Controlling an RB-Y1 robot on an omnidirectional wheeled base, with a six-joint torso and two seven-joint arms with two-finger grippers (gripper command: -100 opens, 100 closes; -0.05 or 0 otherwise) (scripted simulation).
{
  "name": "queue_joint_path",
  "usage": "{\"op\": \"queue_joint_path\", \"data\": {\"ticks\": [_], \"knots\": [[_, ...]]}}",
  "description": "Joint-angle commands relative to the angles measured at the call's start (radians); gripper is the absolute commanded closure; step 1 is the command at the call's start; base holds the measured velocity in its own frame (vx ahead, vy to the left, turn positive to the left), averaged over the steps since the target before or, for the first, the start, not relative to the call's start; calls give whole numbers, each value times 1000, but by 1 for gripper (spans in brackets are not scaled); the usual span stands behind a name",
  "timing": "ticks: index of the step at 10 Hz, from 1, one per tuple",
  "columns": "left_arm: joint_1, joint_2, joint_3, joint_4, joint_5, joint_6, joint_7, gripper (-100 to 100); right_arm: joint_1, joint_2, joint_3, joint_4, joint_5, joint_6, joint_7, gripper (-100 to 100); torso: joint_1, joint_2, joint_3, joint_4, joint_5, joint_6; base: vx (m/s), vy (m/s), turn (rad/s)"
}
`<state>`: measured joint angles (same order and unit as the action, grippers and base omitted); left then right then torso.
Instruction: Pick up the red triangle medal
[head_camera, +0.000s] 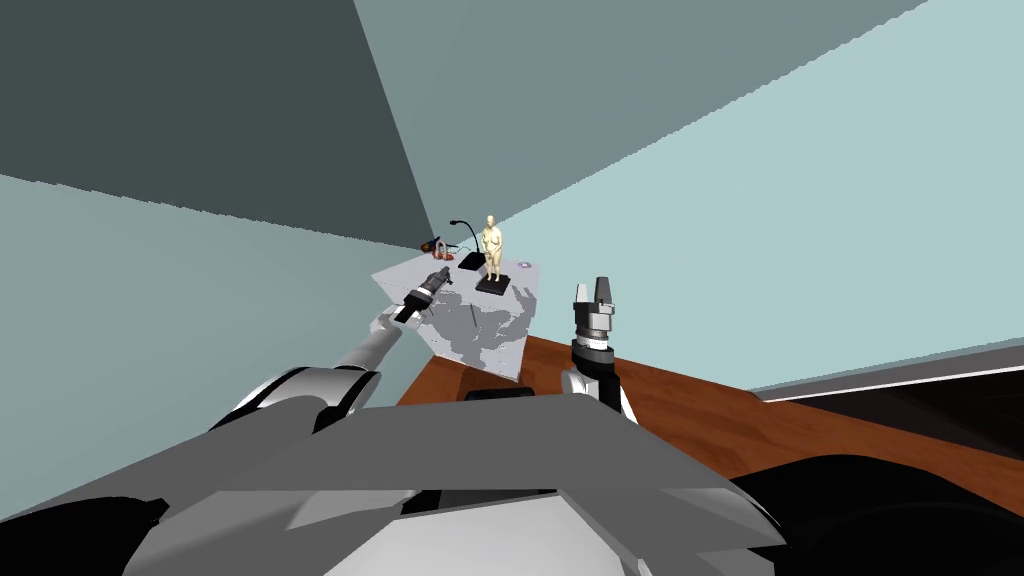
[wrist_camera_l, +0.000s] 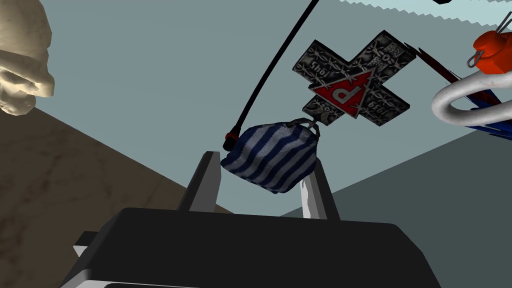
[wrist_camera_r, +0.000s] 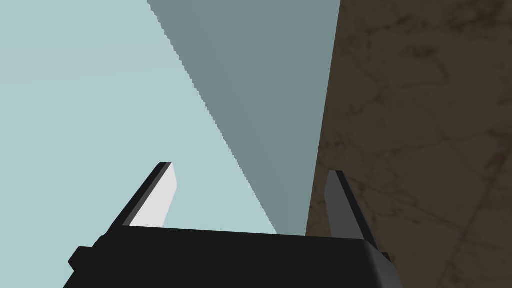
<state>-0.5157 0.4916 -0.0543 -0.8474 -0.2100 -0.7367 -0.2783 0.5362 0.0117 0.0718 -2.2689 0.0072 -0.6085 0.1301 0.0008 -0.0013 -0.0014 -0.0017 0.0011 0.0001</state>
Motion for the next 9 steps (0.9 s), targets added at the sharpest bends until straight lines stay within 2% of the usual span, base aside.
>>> {"op": "queue_joint_path", "data": {"ticks": [1,2,4,5,6,7,8,9], "knots": [[34,-8,6,-49,-6,17,-1,100,0,0,0,0,0,0,0,0,0,0,0,0,0,0,45,45,-56],[68,-22,21,-73,-19,47,-3,100,0,0,0,0,0,0,0,0,0,-2,-2,-1,1,0,52,59,-94],[99,-22,21,-130,-19,47,-3,100,0,0,0,0,0,0,0,0,2,-5,-6,-7,3,0,27,29,-31],[136,-37,36,-162,-31,77,-6,100,0,0,0,0,0,0,0,0,1,-4,-6,-7,3,-1,34,26,-87],[164,-37,36,-201,-31,77,-6,100,0,0,0,0,0,0,0,0,1,-5,-8,-10,4,1,31,37,-65],[164,-37,36,-223,-31,77,-6,100,0,0,0,0,0,0,0,0,0,-5,-9,-13,6,1,6,17,3],[208,-52,51,-261,-44,106,-8,100,0,0,0,0,0,0,0,0,0,-4,-9,-13,6,1,25,33,-94],[229,-52,51,-290,-44,106,-8,100,0,0,0,0,0,0,0,0,0,-4,-10,-16,7,1,30,36,-67]]}}
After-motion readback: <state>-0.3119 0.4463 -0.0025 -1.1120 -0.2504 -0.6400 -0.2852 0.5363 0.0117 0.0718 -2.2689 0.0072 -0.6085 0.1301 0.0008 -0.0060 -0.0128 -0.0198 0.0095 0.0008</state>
